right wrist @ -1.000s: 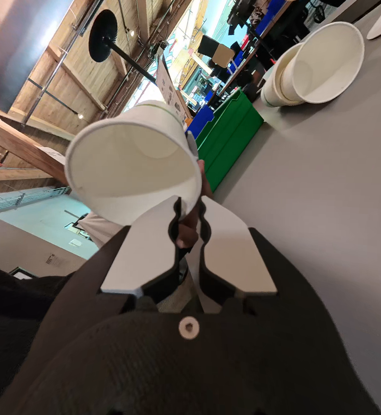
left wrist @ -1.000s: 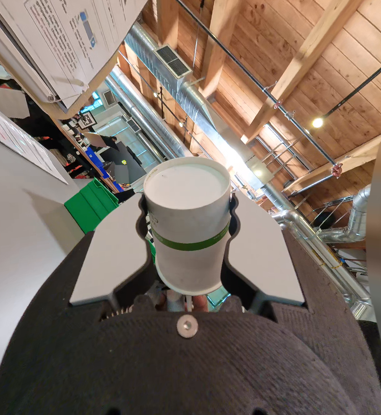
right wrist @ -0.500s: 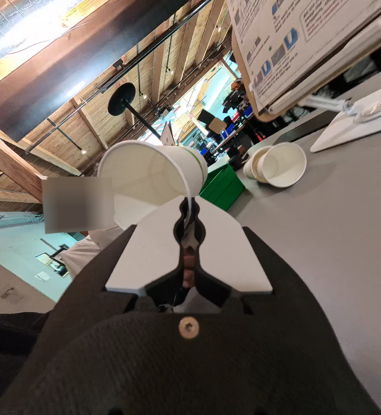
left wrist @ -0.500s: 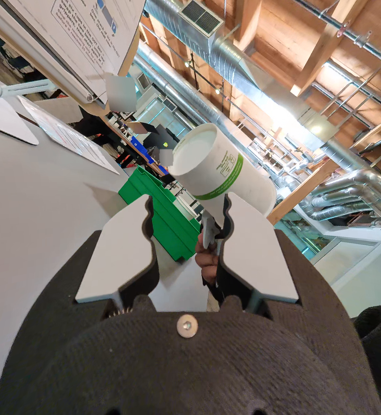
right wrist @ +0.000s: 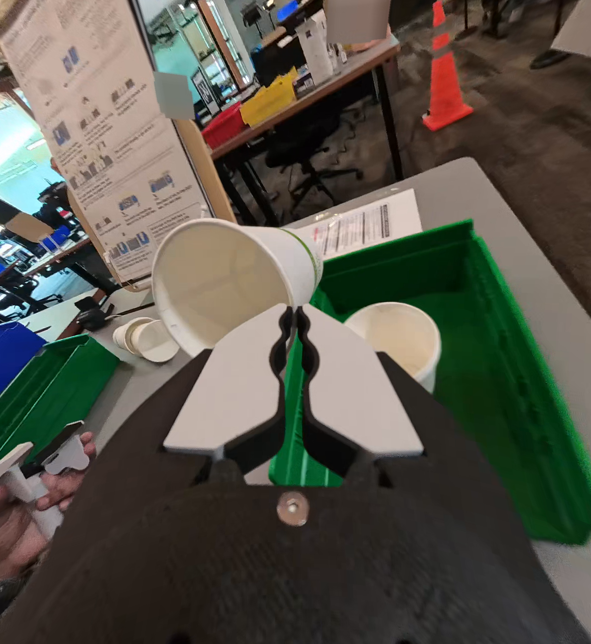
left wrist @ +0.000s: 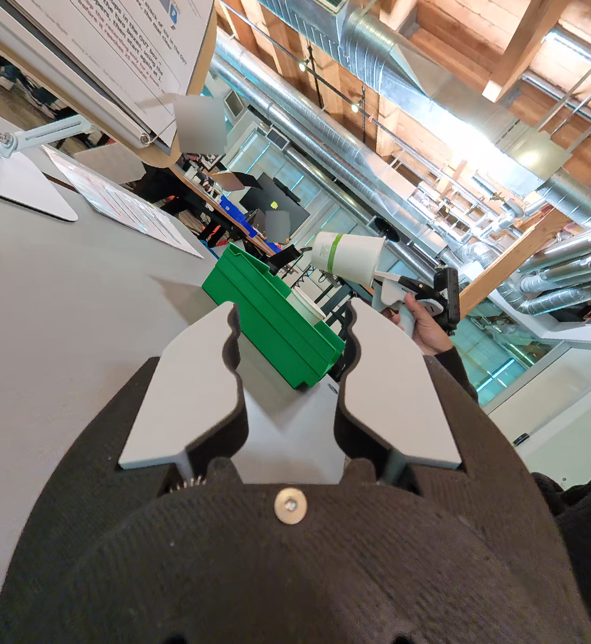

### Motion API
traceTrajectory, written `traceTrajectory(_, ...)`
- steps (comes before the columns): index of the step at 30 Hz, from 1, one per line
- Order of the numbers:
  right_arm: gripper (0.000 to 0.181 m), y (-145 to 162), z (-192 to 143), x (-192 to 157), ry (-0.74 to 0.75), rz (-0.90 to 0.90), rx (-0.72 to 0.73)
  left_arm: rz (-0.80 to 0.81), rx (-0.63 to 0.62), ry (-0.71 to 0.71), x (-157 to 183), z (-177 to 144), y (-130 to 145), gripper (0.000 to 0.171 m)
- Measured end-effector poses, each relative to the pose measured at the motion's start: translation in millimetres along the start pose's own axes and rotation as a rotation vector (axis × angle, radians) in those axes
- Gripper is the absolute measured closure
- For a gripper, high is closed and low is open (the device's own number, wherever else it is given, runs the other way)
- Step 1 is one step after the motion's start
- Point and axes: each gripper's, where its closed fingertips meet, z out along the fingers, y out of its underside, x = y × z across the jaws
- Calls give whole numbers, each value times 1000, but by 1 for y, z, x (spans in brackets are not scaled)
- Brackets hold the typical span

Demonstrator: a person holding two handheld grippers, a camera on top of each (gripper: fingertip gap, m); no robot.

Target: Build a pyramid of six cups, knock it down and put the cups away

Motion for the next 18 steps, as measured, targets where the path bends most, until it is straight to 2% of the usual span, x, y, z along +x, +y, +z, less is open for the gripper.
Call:
traceTrajectory(8,178,18,-19,68,139,-15,-173,28,-34,7,5,4,7,113)
traceTrajectory(18,176,31,-14,77,153,5,-226,40,-40,-4,4,3,8,113)
